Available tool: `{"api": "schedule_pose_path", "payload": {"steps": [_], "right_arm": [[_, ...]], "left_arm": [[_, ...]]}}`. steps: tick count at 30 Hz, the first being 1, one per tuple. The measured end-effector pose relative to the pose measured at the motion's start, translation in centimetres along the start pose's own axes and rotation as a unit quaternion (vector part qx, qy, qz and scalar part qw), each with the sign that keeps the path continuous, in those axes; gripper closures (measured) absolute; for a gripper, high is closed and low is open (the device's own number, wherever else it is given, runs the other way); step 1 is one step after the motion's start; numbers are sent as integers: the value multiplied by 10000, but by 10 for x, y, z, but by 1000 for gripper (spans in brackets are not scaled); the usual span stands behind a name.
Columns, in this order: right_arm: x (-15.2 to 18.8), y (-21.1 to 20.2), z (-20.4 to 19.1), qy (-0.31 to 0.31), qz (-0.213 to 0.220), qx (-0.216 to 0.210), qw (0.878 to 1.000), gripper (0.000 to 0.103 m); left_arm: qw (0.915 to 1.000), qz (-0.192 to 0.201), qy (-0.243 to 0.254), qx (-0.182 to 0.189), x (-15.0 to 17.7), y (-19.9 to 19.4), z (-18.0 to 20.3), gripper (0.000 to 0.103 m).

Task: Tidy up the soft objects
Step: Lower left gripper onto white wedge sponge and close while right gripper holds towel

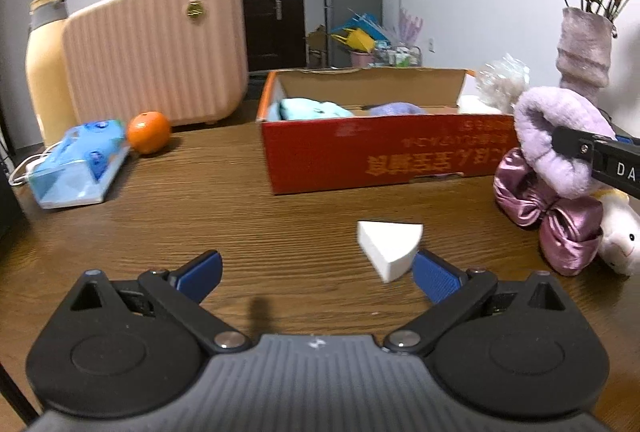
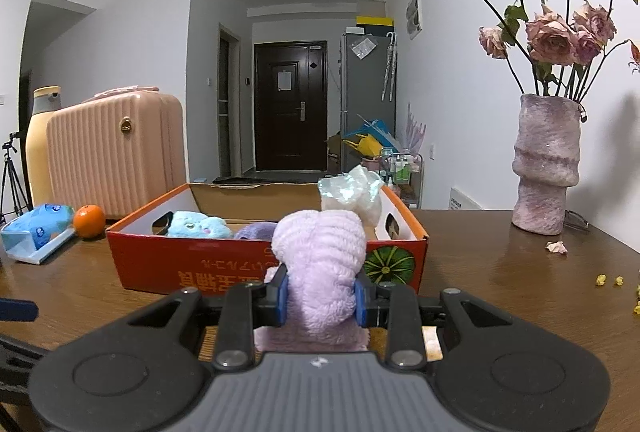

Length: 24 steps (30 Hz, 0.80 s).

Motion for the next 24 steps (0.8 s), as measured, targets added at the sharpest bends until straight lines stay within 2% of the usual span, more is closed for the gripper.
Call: {"api": "schedule_pose_path", "payload": {"steps": [9,13,16,18,24], "right_arm": [[2,2,1,5,-30,35,10000,73],[3,3,1,4,-46,64,10000,73],[3,4,0,2,-53,77,10000,73],[3,4,0,-3,-45,78,10000,73],[4,4,1,-19,-36,82,10000,73]], "left_arm": [[9996,-213,99,170,-6,23,23,0],[9994,-257,189,134,-8,30,29,0],[9992,-292,189,195,-9,34,31,4],[9991,-301,213,210,-10,36,34,7],[9986,-355,253,291,-10,40,38,33]]}}
Point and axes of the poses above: each gripper's, at about its wrist camera, not at the fingertips, and y roughly the way its jaws point, z to its right, x to its underside, the point moved 5 cm from there along y, roughly the way its jaws point, and after that the axes turned 2 degrees about z, right-handed, at the moved point
